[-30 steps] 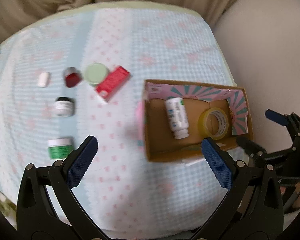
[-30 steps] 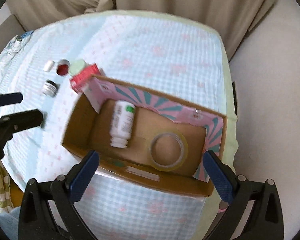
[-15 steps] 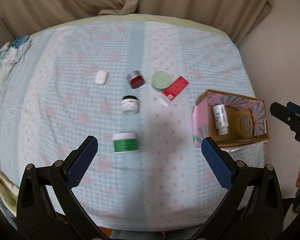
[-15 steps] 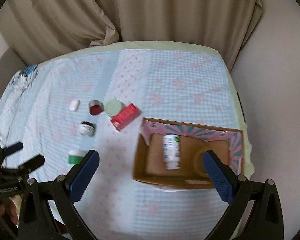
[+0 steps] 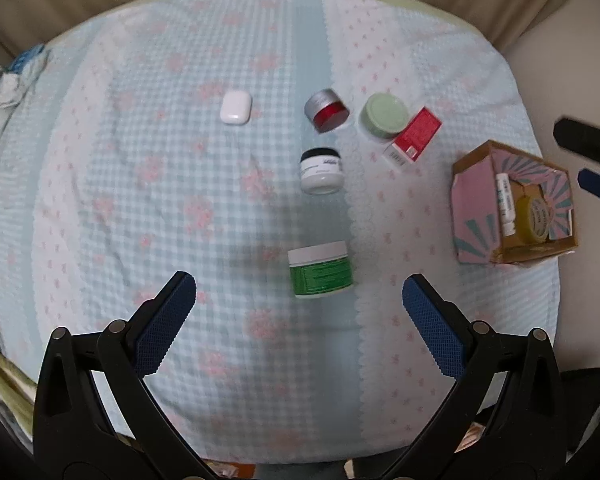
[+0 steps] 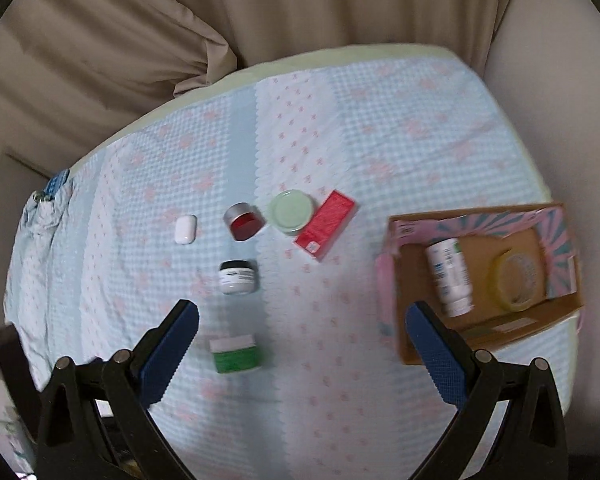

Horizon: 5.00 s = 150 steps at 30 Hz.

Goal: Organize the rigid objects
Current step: 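Lift both tools away from the box back toward the items, then grasp the green-labelled jar with left tool while right tool grasps the red box, then carry jar and red box into the cardboard box and release both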

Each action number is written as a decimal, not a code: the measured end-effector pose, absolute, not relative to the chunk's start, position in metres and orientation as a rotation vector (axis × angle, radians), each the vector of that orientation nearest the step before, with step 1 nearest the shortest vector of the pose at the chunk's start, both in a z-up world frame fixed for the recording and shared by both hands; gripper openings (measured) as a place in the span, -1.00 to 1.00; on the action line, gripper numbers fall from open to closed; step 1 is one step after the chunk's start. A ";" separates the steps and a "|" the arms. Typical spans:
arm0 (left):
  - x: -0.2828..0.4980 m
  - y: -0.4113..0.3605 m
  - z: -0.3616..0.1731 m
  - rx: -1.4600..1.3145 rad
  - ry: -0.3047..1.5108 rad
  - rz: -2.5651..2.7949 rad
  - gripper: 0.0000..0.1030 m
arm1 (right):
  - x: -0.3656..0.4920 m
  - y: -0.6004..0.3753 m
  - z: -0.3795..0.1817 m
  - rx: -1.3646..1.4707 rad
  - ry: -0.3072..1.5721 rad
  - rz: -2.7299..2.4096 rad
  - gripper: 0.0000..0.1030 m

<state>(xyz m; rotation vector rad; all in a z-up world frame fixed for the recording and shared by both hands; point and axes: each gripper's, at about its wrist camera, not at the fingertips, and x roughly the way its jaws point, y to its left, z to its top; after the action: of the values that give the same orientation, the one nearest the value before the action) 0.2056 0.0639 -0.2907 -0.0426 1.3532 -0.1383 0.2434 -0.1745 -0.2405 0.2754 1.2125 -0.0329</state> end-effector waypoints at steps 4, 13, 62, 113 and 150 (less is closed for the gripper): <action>0.217 0.063 -0.312 -0.053 1.387 -0.151 1.00 | 0.263 -0.167 -0.259 0.313 1.236 -0.040 1.00; 0.234 0.047 -0.368 -0.080 1.494 -0.164 0.99 | 0.327 -0.195 -0.309 0.516 1.292 -0.114 1.00; 0.237 0.014 -0.493 -0.180 1.648 -0.138 0.32 | 0.394 -0.244 -0.484 0.847 1.456 -0.496 -0.23; 0.246 -0.254 -0.265 0.029 1.268 -0.435 0.32 | 0.202 -0.481 -0.255 0.490 1.273 -0.263 -0.27; 0.271 -0.344 -0.346 0.244 1.350 -0.440 1.00 | 0.217 -0.527 -0.351 0.491 1.402 -0.176 1.00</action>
<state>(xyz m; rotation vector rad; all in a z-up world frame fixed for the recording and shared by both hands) 0.2710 -0.3439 -0.3462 0.2436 1.3497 -0.4401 0.2165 -0.5275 -0.3505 0.4905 1.4020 -0.1760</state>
